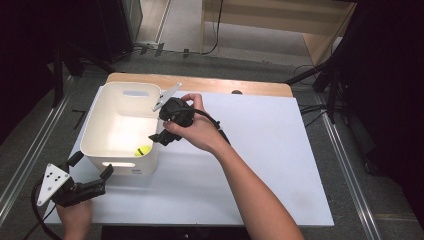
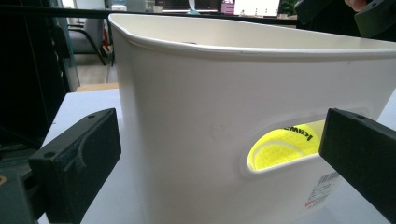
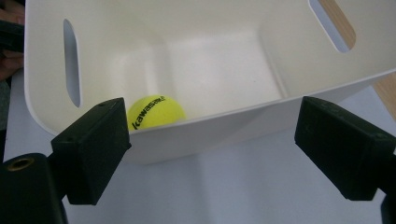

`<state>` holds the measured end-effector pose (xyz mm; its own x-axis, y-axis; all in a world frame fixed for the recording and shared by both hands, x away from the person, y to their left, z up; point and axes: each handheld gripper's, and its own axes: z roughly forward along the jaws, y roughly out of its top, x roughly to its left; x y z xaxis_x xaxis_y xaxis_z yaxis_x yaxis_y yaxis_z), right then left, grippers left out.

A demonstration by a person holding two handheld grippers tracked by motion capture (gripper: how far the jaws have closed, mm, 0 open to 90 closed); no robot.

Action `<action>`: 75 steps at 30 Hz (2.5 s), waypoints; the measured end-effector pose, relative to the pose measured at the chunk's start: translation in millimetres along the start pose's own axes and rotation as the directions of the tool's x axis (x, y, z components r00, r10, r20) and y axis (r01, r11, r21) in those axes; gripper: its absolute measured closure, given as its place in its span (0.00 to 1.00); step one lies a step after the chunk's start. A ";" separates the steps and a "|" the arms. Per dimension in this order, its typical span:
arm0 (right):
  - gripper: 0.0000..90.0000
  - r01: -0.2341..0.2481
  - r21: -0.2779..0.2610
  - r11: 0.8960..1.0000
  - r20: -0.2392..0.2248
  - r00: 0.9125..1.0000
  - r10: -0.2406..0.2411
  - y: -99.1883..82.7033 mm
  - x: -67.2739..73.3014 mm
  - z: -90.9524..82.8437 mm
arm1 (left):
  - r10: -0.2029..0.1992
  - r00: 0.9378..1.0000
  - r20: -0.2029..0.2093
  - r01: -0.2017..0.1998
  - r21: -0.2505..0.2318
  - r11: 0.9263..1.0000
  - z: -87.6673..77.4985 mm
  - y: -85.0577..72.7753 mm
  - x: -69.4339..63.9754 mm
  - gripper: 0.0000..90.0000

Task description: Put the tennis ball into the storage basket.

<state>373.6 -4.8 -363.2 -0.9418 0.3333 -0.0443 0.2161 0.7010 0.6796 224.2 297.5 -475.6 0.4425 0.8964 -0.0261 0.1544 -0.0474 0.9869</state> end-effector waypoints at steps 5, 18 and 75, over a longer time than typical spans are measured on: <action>0.10 -0.014 0.002 1.000 0.013 1.000 0.014 -10.4 -2.5 -6.6 | 0.001 1.000 0.000 -0.001 0.001 1.000 0.0 0.0 0.1 0.00; 0.10 -0.066 -0.003 0.998 0.051 0.997 0.066 -38.9 -10.1 -22.6 | 0.005 1.000 0.000 -0.005 0.006 1.000 0.2 -0.1 0.2 0.00; 0.10 -0.275 -0.107 0.956 0.181 0.940 0.290 -181.8 -11.4 -92.2 | 0.012 1.000 -0.010 -0.012 0.016 1.000 0.2 -0.4 -0.4 0.00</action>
<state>321.3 -194.1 -418.8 -0.7753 0.6312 0.0228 0.4377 0.5109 0.7399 224.2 297.0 -476.0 0.4356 0.9001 -0.0125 0.1630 -0.0652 0.9845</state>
